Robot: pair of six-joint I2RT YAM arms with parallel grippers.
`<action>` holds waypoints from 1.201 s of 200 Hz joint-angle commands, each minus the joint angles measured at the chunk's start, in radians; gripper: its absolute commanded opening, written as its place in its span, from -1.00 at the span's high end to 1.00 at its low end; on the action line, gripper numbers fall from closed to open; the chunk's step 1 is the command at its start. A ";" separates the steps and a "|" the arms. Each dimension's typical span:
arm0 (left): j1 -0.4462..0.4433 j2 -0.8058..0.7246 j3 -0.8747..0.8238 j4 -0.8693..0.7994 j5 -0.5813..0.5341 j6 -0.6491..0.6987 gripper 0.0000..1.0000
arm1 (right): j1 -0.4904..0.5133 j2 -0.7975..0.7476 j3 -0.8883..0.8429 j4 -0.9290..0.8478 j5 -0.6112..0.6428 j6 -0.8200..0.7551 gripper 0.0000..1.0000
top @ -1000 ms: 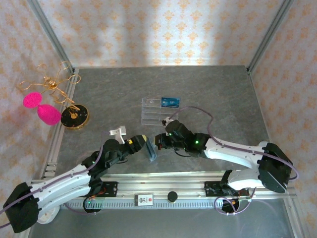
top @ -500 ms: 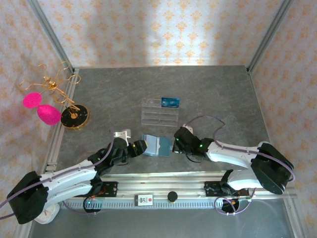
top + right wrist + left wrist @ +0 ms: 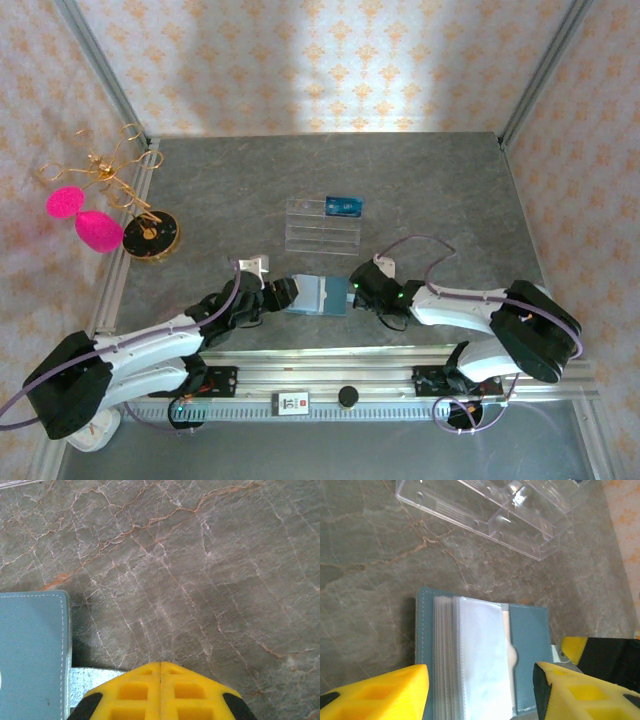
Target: Take the credit cards out of the card holder
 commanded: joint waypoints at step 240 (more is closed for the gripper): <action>-0.015 0.221 0.030 0.173 0.027 0.009 0.00 | -0.038 0.063 -0.057 0.068 -0.001 -0.031 1.00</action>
